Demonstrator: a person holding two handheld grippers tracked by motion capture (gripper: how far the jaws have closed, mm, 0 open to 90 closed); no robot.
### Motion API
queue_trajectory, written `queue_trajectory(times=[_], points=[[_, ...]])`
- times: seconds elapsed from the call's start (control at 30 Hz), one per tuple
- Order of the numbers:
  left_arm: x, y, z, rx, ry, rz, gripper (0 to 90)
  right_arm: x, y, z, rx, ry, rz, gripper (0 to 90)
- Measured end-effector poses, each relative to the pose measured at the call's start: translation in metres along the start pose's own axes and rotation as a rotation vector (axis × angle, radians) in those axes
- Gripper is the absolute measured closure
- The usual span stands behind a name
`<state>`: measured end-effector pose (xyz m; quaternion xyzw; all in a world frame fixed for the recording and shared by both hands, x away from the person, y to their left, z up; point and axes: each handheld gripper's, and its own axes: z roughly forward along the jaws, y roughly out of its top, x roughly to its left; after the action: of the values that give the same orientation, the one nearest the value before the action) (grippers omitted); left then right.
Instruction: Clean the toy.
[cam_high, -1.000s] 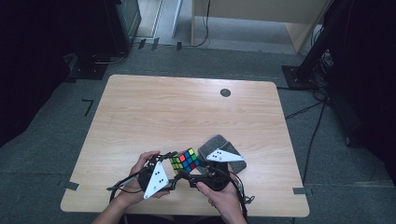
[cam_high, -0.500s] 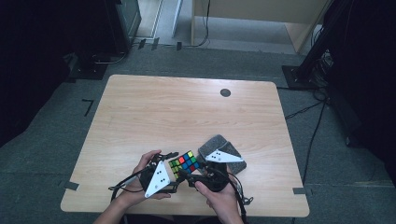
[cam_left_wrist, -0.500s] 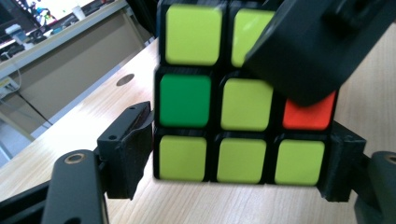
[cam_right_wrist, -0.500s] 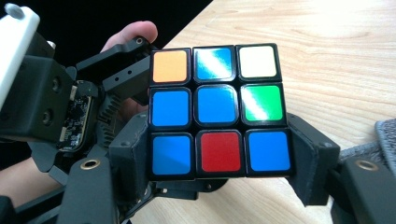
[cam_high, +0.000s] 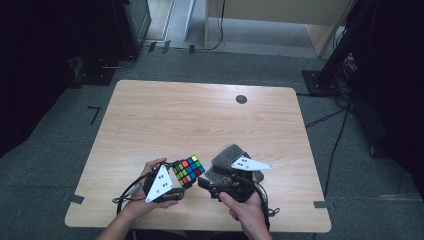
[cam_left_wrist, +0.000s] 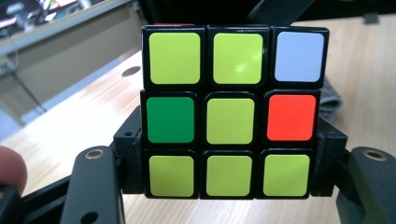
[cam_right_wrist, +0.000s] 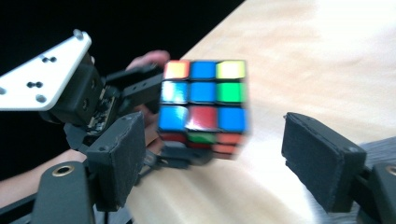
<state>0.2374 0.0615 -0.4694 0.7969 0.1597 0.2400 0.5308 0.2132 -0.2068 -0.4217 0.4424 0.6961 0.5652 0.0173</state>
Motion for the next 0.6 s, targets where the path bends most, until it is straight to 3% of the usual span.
queue_trajectory(times=[0.1,0.17,0.23,0.27,0.37,0.47,0.6], points=[[0.009,-0.002,-0.004,-0.007,0.012,-0.056,33.7,-0.013,0.004,-0.012,-0.038,-0.107,0.0,23.7],[0.011,-0.004,-0.006,-0.006,0.02,-0.067,33.7,-0.02,0.003,-0.015,-0.013,-0.246,-0.043,26.3],[0.012,-0.005,-0.006,-0.003,0.02,-0.076,33.8,-0.03,-0.002,-0.013,0.01,-0.346,-0.084,32.0],[0.012,-0.005,-0.006,-0.001,0.019,-0.077,33.8,-0.036,-0.005,-0.012,0.022,-0.374,-0.089,34.1],[0.011,-0.006,-0.005,0.006,0.013,-0.077,33.8,-0.054,-0.018,-0.005,0.061,-0.398,-0.053,33.4],[0.011,-0.006,-0.005,0.006,0.006,-0.086,33.8,-0.061,-0.028,0.008,0.114,-0.414,-0.09,30.4],[0.012,-0.007,-0.005,0.009,-0.003,-0.097,33.7,-0.069,-0.039,0.022,0.179,-0.525,-0.134,31.4]])
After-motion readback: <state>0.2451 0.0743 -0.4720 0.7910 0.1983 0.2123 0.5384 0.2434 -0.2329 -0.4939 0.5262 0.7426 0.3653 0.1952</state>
